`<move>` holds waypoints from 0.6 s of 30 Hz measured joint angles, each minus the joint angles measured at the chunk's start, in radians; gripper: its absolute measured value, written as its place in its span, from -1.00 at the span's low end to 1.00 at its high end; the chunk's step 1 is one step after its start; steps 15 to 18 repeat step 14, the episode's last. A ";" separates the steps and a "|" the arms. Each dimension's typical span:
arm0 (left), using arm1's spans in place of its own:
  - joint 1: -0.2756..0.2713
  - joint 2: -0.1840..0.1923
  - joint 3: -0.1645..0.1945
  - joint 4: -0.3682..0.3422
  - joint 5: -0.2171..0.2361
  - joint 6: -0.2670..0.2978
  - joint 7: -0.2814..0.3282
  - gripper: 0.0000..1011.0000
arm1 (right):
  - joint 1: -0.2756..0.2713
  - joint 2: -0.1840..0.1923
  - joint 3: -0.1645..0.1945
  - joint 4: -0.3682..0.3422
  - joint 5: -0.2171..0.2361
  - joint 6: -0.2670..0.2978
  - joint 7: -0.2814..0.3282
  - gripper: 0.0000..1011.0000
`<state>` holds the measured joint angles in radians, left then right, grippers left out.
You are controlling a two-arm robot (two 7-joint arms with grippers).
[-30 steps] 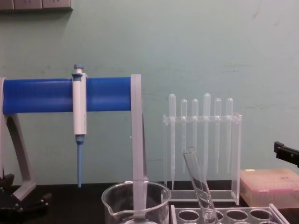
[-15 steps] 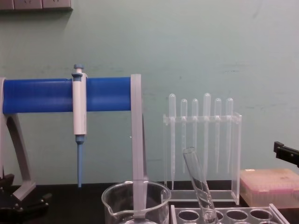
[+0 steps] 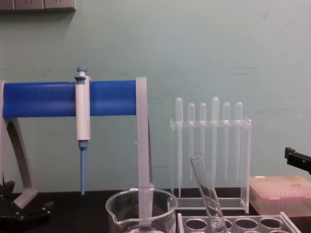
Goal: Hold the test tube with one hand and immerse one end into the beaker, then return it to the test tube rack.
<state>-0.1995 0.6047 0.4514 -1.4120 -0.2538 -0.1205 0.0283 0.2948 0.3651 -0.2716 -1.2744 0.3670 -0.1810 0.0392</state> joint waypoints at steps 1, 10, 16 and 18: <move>0.000 0.000 0.000 0.000 0.000 0.000 0.000 0.98 | 0.000 0.000 0.000 0.000 0.000 0.000 0.000 0.98; 0.000 0.000 0.000 0.000 0.000 0.000 0.000 0.98 | 0.000 0.000 0.000 0.000 0.000 0.000 0.000 0.98; 0.000 0.000 0.000 0.000 0.000 0.000 0.000 0.98 | 0.000 0.000 0.000 0.000 0.000 0.000 0.000 0.98; 0.000 0.000 0.000 0.000 0.000 0.000 0.000 0.98 | 0.000 0.000 0.000 0.000 0.000 0.000 0.000 0.98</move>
